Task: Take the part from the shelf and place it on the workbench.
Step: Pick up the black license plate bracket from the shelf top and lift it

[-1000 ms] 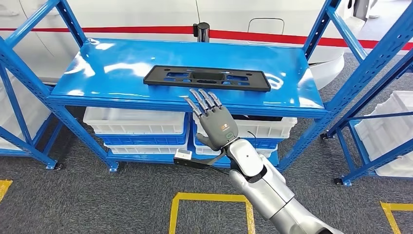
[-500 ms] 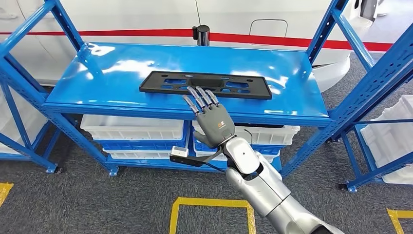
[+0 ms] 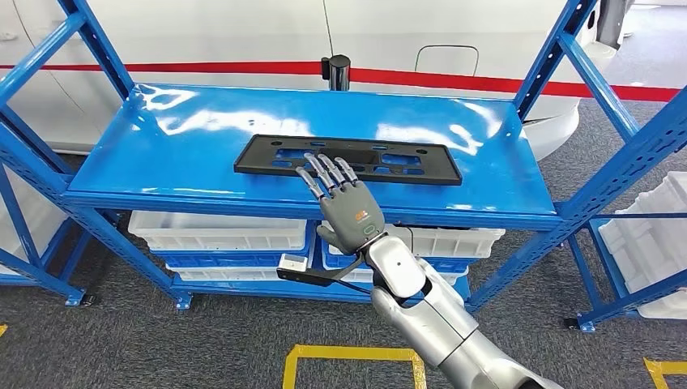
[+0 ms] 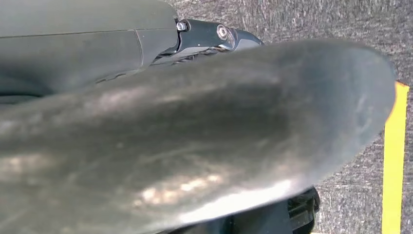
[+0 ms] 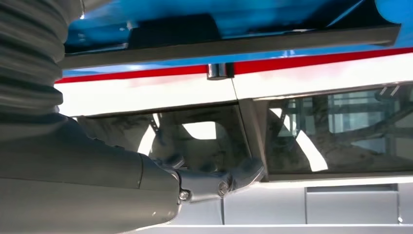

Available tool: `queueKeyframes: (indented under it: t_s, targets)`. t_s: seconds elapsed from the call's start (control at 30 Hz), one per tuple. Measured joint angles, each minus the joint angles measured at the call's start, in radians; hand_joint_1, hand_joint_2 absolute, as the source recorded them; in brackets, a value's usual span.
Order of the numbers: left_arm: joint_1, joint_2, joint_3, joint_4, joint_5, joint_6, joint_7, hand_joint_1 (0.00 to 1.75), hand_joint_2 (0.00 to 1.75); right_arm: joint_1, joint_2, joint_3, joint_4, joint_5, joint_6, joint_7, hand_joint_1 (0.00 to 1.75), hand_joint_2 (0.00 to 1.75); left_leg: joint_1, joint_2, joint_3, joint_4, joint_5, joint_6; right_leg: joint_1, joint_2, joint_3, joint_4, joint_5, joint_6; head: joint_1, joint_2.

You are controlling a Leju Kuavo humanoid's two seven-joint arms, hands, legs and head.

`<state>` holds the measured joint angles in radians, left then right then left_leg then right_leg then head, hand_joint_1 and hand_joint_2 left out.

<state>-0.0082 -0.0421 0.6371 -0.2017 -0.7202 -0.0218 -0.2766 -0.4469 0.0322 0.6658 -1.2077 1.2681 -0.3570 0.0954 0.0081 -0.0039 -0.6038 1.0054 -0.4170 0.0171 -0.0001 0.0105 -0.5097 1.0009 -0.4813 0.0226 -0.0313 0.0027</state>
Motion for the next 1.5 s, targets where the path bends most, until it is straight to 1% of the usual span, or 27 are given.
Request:
queueKeyframes:
  t_s: [0.07, 0.17, 0.2, 0.23, 0.3, 0.33, 0.4, 0.47, 0.53, 0.6, 0.67, 0.7, 0.73, 0.77, 0.83, 0.87, 0.9, 1.0, 1.07, 1.17, 1.2, 1.23, 1.27, 1.33, 1.37, 1.43, 1.5]
  targets:
    - [-0.001, -0.001, 0.000, 0.000, 0.000, 0.000, -0.001, 0.00, 0.00, -0.002, 0.000, 0.002, 0.000, 0.000, 0.000, 0.000, 0.00, 1.75, 0.002, 0.000, 0.010, -0.003, -0.001, 0.010, -0.002, -0.002, -0.043, 0.071, -0.016, 0.005, 0.001, 0.000]
    - [-0.002, -0.001, 0.002, 0.000, 0.000, 0.000, -0.001, 0.00, 0.00, 0.003, -0.003, 0.004, 0.000, 0.000, 0.000, 0.000, 0.00, 1.75, 0.001, -0.003, 0.015, -0.004, -0.012, 0.020, -0.004, -0.002, -0.175, 0.259, -0.072, 0.004, 0.003, 0.000]
    - [-0.002, -0.001, 0.002, 0.000, 0.000, 0.000, -0.001, 0.00, 0.00, 0.007, -0.004, 0.005, 0.000, 0.000, 0.000, 0.000, 0.00, 1.75, 0.000, -0.004, 0.019, -0.004, -0.018, 0.021, -0.004, -0.002, -0.206, 0.287, -0.080, 0.006, 0.003, 0.000]
    - [-0.001, -0.001, 0.003, 0.000, 0.000, 0.000, -0.001, 0.00, 0.00, 0.009, -0.006, 0.006, 0.000, 0.000, 0.000, 0.000, 0.00, 1.75, -0.001, -0.006, 0.025, -0.003, -0.023, 0.020, -0.004, -0.002, -0.218, 0.278, -0.071, 0.011, 0.003, 0.000]
    - [0.001, -0.002, 0.003, 0.000, 0.000, 0.000, -0.002, 0.00, 0.00, 0.009, -0.008, 0.007, 0.000, 0.002, -0.001, 0.002, 0.00, 1.75, -0.003, -0.007, 0.042, -0.004, -0.036, 0.018, -0.002, -0.003, -0.185, 0.161, -0.002, 0.025, 0.003, 0.000]
    - [0.001, -0.003, 0.004, 0.000, -0.001, 0.000, -0.003, 0.00, 0.00, 0.009, -0.008, 0.008, 0.000, 0.007, -0.002, 0.006, 0.00, 1.75, -0.005, -0.008, 0.051, -0.004, -0.042, 0.016, 0.001, -0.005, -0.157, 0.086, 0.035, 0.023, 0.003, 0.000]
    - [-0.001, -0.004, 0.005, 0.000, -0.005, -0.002, -0.009, 0.00, 0.00, 0.008, -0.008, 0.006, 0.000, 0.033, -0.006, 0.023, 0.00, 1.75, -0.007, -0.010, 0.062, -0.008, -0.053, 0.007, 0.009, -0.009, -0.122, -0.005, 0.064, 0.002, 0.003, 0.000]
    - [-0.002, -0.005, 0.007, 0.000, -0.011, -0.002, -0.013, 0.00, 0.00, 0.005, -0.008, 0.002, 0.001, 0.068, -0.010, 0.046, 0.00, 1.75, -0.008, -0.011, 0.068, -0.002, -0.053, -0.006, 0.010, -0.008, -0.109, -0.021, 0.062, -0.024, 0.002, 0.000]
    - [-0.003, -0.003, 0.010, 0.000, -0.017, -0.002, -0.014, 0.00, 0.00, 0.003, -0.007, -0.004, 0.007, 0.098, -0.010, 0.069, 0.00, 1.75, -0.008, -0.008, 0.064, 0.028, -0.066, -0.016, 0.003, -0.007, -0.085, -0.028, 0.073, -0.037, 0.000, 0.000]
    - [-0.004, -0.003, 0.015, 0.000, -0.023, -0.001, -0.014, 0.00, 0.00, -0.001, -0.006, -0.011, 0.017, 0.125, -0.010, 0.088, 0.00, 1.75, -0.005, -0.005, 0.024, 0.110, -0.107, -0.023, -0.001, -0.008, -0.064, -0.029, 0.071, -0.046, -0.003, 0.000]
    - [-0.004, -0.003, 0.020, 0.000, -0.030, -0.001, -0.013, 0.00, 0.00, -0.003, -0.005, -0.021, 0.031, 0.146, -0.010, 0.103, 0.00, 1.75, 0.000, -0.004, -0.052, 0.228, -0.154, -0.031, -0.001, -0.008, -0.054, -0.028, 0.062, -0.052, -0.006, 0.000]
    - [-0.003, -0.004, 0.024, 0.000, -0.033, -0.001, -0.012, 0.00, 0.00, -0.001, -0.005, -0.026, 0.039, 0.155, -0.011, 0.110, 0.00, 1.75, 0.003, -0.003, -0.086, 0.266, -0.162, -0.035, -0.002, -0.007, -0.050, -0.028, 0.057, -0.051, -0.006, 0.000]
    - [-0.002, -0.003, 0.027, 0.000, -0.037, -0.001, -0.011, 0.00, 0.00, 0.001, -0.006, -0.032, 0.045, 0.163, -0.011, 0.116, 0.00, 1.75, 0.005, -0.002, -0.102, 0.269, -0.150, -0.039, -0.003, -0.005, -0.044, -0.028, 0.051, -0.049, -0.007, 0.000]
    - [-0.001, -0.003, 0.029, 0.000, -0.039, -0.001, -0.010, 0.00, 0.00, 0.003, -0.006, -0.036, 0.051, 0.169, -0.011, 0.120, 0.00, 1.75, 0.008, -0.001, -0.099, 0.236, -0.117, -0.042, -0.004, -0.003, -0.035, -0.028, 0.044, -0.045, -0.007, 0.000]
    - [0.000, -0.002, 0.032, 0.000, -0.042, -0.001, -0.010, 0.00, 0.00, 0.004, -0.005, -0.045, 0.059, 0.174, -0.011, 0.123, 0.00, 1.75, 0.013, 0.001, -0.054, 0.109, -0.031, -0.047, -0.007, 0.000, -0.014, -0.026, 0.029, -0.035, -0.007, 0.000]
    - [-0.001, -0.002, 0.032, 0.001, -0.043, -0.001, -0.010, 0.00, 0.00, 0.003, -0.005, -0.049, 0.062, 0.175, -0.012, 0.123, 0.00, 1.75, 0.013, 0.001, -0.033, 0.054, -0.012, -0.045, -0.006, 0.001, -0.008, -0.024, 0.020, -0.028, -0.008, 0.000]
    - [-0.001, -0.002, 0.032, 0.001, -0.043, -0.001, -0.010, 0.00, 0.00, 0.002, -0.005, -0.052, 0.065, 0.176, -0.012, 0.124, 0.00, 1.75, 0.012, 0.001, -0.018, 0.021, -0.003, -0.040, -0.004, 0.001, -0.007, -0.023, 0.012, -0.021, -0.007, 0.000]
    - [-0.002, -0.004, 0.032, 0.001, -0.046, -0.001, -0.009, 0.00, 0.00, 0.001, -0.003, -0.059, 0.071, 0.181, -0.012, 0.128, 0.00, 1.75, 0.008, 0.001, 0.000, 0.004, -0.010, -0.014, -0.002, 0.000, -0.005, -0.013, 0.000, -0.003, -0.008, 0.000]
    - [-0.002, -0.004, 0.033, 0.001, -0.051, -0.001, -0.009, 0.00, 0.00, -0.001, -0.003, -0.063, 0.073, 0.195, -0.012, 0.140, 0.00, 1.75, 0.009, 0.000, 0.013, 0.000, -0.012, -0.002, -0.005, -0.001, -0.027, 0.036, -0.008, 0.004, -0.007, 0.000]
    - [-0.005, -0.003, 0.039, 0.000, -0.062, -0.001, -0.009, 0.00, 0.00, -0.004, -0.003, -0.077, 0.085, 0.230, -0.013, 0.171, 0.00, 1.75, 0.009, -0.003, 0.022, -0.002, -0.023, 0.009, -0.007, -0.002, -0.160, 0.230, -0.057, 0.004, -0.005, 0.000]
    - [-0.006, -0.003, 0.043, 0.000, -0.065, -0.001, -0.009, 0.00, 0.00, -0.004, -0.003, -0.083, 0.093, 0.241, -0.013, 0.180, 0.00, 1.75, 0.009, -0.005, 0.026, -0.002, -0.028, 0.010, -0.008, -0.002, -0.202, 0.278, -0.073, 0.003, -0.005, 0.000]
    - [-0.006, -0.004, 0.046, 0.000, -0.068, -0.002, -0.010, 0.00, 0.00, -0.003, -0.004, -0.089, 0.102, 0.250, -0.013, 0.187, 0.00, 1.75, 0.009, -0.007, 0.032, -0.002, -0.033, 0.010, -0.008, -0.002, -0.227, 0.292, -0.076, 0.005, -0.005, 0.000]
    - [-0.006, -0.004, 0.049, 0.000, -0.070, -0.002, -0.010, 0.00, 0.00, -0.004, -0.004, -0.096, 0.111, 0.256, -0.012, 0.193, 0.00, 1.75, 0.009, -0.009, 0.041, -0.002, -0.039, 0.009, -0.008, -0.002, -0.232, 0.267, -0.059, 0.010, -0.005, 0.000]
    - [-0.005, -0.006, 0.054, 0.000, -0.074, 0.000, -0.013, 0.00, 0.00, -0.008, -0.005, -0.110, 0.131, 0.262, -0.002, 0.202, 0.00, 1.75, 0.009, -0.011, 0.060, -0.003, -0.054, 0.004, -0.006, -0.004, -0.196, 0.128, 0.025, 0.025, -0.005, 0.000]
    - [-0.006, -0.007, 0.056, 0.000, -0.077, 0.003, -0.015, 0.00, 0.00, -0.012, -0.005, -0.118, 0.144, 0.263, 0.006, 0.205, 0.00, 1.75, 0.007, -0.013, 0.068, -0.002, -0.062, 0.000, -0.003, -0.006, -0.175, 0.060, 0.062, 0.024, -0.005, 0.000]
    - [-0.009, -0.009, 0.059, 0.000, -0.082, 0.010, -0.019, 0.00, 0.00, -0.022, -0.005, -0.131, 0.169, 0.260, 0.027, 0.210, 0.00, 1.75, 0.004, -0.015, 0.077, -0.005, -0.072, -0.010, 0.003, -0.010, -0.149, -0.010, 0.098, 0.005, -0.005, 0.000]
    - [-0.012, -0.010, 0.062, 0.000, -0.088, 0.017, -0.021, 0.00, 0.00, -0.036, -0.004, -0.142, 0.189, 0.257, 0.044, 0.214, 0.00, 1.75, 0.002, -0.016, 0.086, -0.006, -0.073, -0.022, 0.003, -0.009, -0.134, -0.019, 0.104, -0.019, -0.006, 0.000]
